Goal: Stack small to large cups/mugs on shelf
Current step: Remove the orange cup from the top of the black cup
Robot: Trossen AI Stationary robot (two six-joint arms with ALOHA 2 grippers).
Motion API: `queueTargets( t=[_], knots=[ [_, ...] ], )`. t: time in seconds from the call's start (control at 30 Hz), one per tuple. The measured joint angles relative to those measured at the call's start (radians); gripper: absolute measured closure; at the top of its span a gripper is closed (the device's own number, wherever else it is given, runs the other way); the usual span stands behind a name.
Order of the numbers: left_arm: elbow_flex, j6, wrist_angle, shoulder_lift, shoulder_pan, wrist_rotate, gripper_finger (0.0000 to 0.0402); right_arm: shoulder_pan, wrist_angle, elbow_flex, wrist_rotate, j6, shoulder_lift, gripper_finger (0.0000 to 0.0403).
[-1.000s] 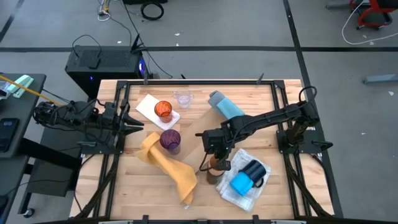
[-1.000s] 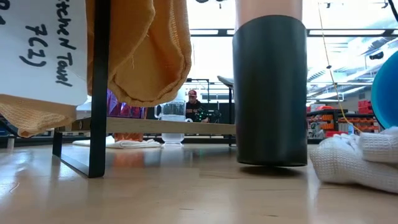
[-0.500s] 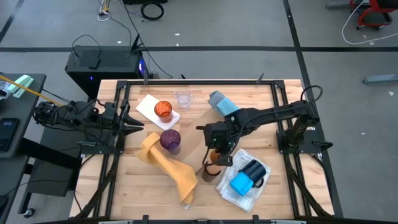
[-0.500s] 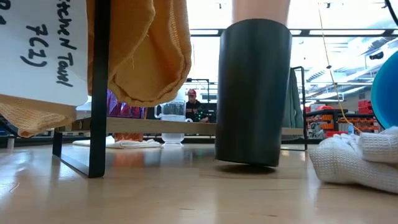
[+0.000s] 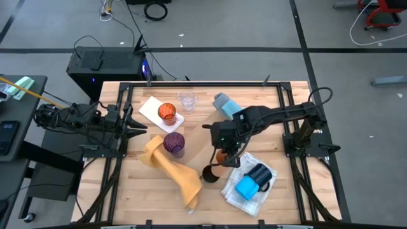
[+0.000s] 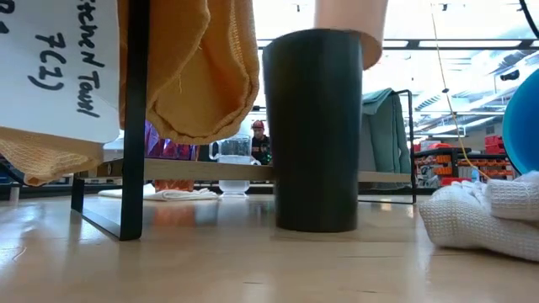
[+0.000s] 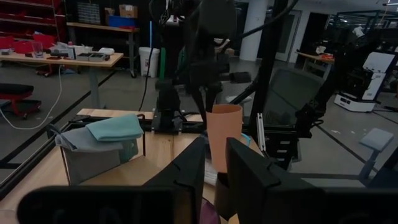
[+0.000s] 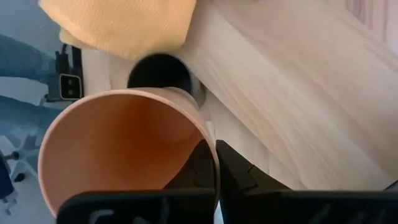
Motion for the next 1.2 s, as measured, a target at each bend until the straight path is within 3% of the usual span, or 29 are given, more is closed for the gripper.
queueTargets(
  t=[0.23,0.37,0.53,0.97,1.2],
  knots=[
    [0.000,0.000,-0.002,0.000,0.000,0.000,0.0334,0.000,-0.069,0.027,0.029,0.000,0.000,0.0401],
    [0.000,-0.001,-0.006,0.000,0.000,0.000,0.0332,0.000,-0.214,0.051,0.139,0.012,-0.002,0.0401],
    [0.000,-0.001,-0.006,0.000,0.000,0.000,0.0327,-0.022,-0.218,0.050,0.269,0.080,-0.011,0.0401],
    [0.000,-0.003,-0.006,0.000,0.000,0.000,0.0330,0.019,-0.193,-0.073,0.255,0.250,-0.013,0.0401],
    [0.000,-0.002,-0.006,0.000,0.000,0.000,0.0329,0.068,-0.069,-0.173,0.250,0.337,-0.013,0.0401]
  ],
)
